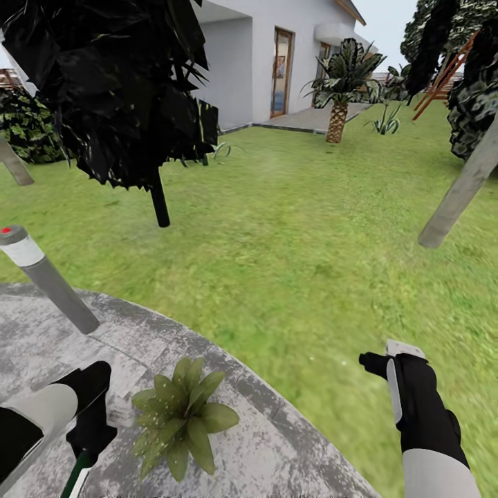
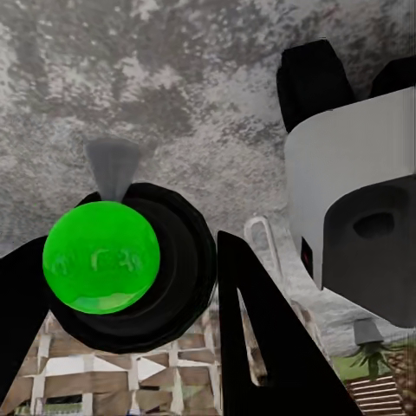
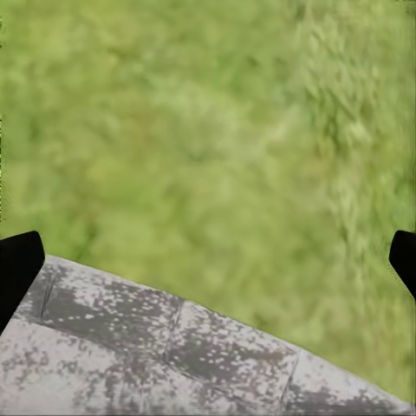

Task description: Pick up the pesticide atomizer in the garden and spray insectifuge to fully cover both potted plants in the garden.

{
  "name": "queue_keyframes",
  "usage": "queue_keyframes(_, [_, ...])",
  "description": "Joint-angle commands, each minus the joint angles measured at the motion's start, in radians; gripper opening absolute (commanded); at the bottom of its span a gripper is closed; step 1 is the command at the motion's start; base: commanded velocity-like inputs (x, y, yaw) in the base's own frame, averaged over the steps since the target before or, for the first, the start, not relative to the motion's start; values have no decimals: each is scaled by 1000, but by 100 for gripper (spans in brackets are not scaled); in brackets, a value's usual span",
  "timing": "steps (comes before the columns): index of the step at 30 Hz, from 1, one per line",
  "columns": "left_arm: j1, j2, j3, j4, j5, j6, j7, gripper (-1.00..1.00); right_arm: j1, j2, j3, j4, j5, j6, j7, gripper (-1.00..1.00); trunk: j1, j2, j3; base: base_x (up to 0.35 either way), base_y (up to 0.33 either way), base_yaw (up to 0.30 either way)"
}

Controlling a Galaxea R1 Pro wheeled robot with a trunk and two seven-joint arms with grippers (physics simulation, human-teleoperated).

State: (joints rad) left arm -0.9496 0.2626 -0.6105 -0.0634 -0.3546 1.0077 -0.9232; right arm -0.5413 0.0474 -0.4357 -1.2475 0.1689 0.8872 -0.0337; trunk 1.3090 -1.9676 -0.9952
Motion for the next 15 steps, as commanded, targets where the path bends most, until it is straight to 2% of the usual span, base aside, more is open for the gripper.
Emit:
queue_keyframes(1, [0,0,20,-3,-11,5,-10,-100,-1,1,-2,-1,6,4,2,100,0,0,-1,-22,-16,244])
queue_keyframes(2, [0,-1,39,-3,-11,5,-10,-100,0,1,-2,-1,6,4,2,100,0,0,-2,-11,-8,255])
queue_keyframes(3, [0,-1,79,-4,-12,5,-9,-100,-1,1,-2,0,6,4,2,100,0,0,-2,-4,-3,264])
queue_keyframes(5, [0,-2,104,-3,-12,5,-9,-100,-1,2,-2,6,6,4,2,100,0,0,-3,-2,-1,266])
queue_keyframes(9, [0,-6,118,-3,-12,5,-9,-100,-1,1,-2,51,7,4,2,100,0,0,-5,0,0,267])
queue_keyframes(15, [0,-8,119,-4,-12,5,-9,-100,-1,0,-2,57,8,4,2,100,0,0,-8,0,0,261])
